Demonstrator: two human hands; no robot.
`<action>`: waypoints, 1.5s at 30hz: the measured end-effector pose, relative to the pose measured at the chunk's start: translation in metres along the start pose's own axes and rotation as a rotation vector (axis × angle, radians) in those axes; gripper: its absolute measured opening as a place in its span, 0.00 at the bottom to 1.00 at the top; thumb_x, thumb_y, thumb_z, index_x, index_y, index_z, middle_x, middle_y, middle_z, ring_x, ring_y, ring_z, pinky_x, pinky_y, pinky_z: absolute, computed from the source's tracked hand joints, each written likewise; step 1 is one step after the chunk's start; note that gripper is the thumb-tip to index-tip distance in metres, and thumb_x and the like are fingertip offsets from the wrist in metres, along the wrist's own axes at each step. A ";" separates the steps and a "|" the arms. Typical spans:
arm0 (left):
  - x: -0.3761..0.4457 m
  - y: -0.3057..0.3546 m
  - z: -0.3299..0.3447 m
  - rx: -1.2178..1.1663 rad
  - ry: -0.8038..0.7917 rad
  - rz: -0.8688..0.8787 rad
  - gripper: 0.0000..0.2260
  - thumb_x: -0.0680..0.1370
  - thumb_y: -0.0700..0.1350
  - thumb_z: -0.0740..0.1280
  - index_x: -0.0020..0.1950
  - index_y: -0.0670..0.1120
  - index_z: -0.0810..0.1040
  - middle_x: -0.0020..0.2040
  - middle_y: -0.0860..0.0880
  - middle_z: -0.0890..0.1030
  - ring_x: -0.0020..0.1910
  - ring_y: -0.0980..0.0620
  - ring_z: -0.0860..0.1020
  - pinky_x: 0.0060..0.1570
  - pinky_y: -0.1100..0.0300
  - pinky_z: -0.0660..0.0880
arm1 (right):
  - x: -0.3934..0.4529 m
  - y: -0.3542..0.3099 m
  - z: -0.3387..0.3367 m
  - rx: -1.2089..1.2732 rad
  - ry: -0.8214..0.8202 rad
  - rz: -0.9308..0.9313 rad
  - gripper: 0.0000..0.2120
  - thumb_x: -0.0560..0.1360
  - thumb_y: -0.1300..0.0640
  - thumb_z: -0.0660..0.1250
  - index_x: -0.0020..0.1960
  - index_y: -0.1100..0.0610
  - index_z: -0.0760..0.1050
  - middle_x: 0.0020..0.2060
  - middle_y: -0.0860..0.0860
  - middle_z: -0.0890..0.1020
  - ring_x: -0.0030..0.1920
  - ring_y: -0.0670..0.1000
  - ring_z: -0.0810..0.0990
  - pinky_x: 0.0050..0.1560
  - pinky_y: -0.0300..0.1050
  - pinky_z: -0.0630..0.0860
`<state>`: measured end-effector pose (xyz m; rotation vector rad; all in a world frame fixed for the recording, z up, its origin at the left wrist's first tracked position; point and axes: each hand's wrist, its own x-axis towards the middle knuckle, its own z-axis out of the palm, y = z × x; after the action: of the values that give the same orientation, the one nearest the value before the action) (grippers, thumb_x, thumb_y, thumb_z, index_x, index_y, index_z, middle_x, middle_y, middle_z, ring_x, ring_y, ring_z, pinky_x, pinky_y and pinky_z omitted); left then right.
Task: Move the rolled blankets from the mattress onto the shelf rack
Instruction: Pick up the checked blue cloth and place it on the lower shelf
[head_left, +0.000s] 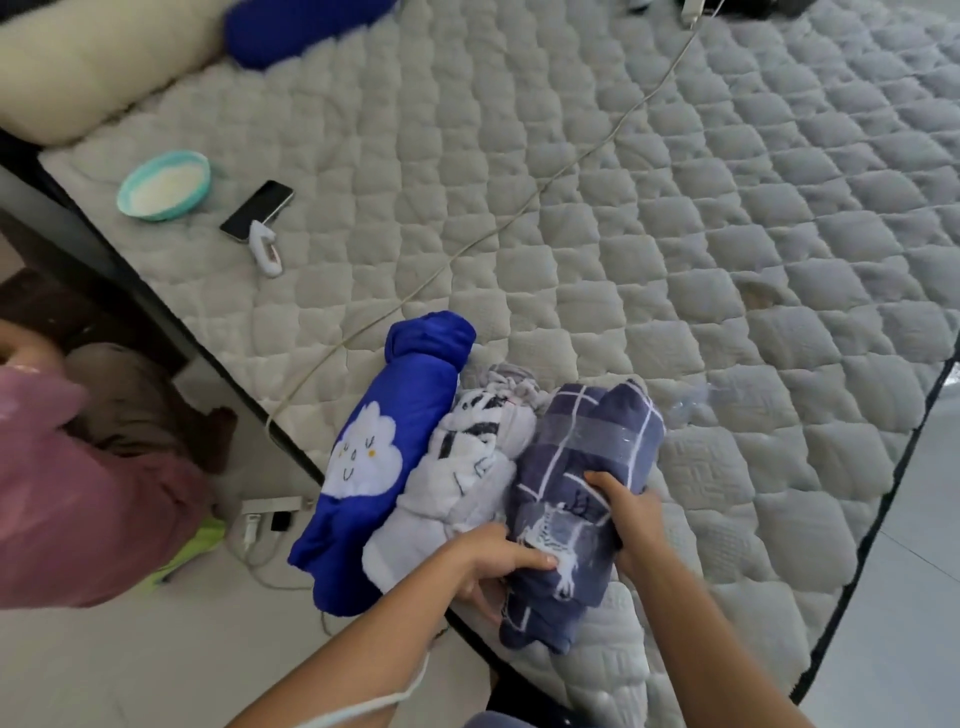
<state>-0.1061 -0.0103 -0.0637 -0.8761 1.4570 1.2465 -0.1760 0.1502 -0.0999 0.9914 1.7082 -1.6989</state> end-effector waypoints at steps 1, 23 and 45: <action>-0.005 -0.002 0.000 -0.018 0.024 0.066 0.26 0.71 0.51 0.74 0.66 0.47 0.72 0.63 0.46 0.77 0.57 0.45 0.76 0.45 0.45 0.79 | -0.008 -0.005 -0.001 0.028 0.017 -0.041 0.27 0.63 0.55 0.76 0.59 0.59 0.73 0.50 0.58 0.82 0.47 0.59 0.82 0.43 0.52 0.80; -0.257 -0.358 -0.094 -0.636 0.662 0.712 0.22 0.70 0.44 0.76 0.60 0.56 0.73 0.55 0.51 0.82 0.52 0.47 0.81 0.48 0.47 0.79 | -0.358 0.117 0.220 -0.158 -0.943 -0.476 0.29 0.61 0.51 0.78 0.60 0.53 0.74 0.54 0.54 0.84 0.51 0.56 0.84 0.52 0.55 0.81; -0.348 -0.807 -0.069 -1.524 0.940 0.369 0.24 0.73 0.41 0.71 0.67 0.48 0.72 0.62 0.46 0.76 0.60 0.42 0.76 0.54 0.37 0.77 | -0.606 0.539 0.419 -1.081 -1.750 -0.249 0.38 0.56 0.50 0.80 0.63 0.55 0.73 0.55 0.54 0.84 0.50 0.58 0.85 0.49 0.57 0.82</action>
<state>0.7264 -0.2727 0.0611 -2.5143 1.0918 2.4483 0.5585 -0.3764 0.0306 -1.0141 1.0044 -0.7384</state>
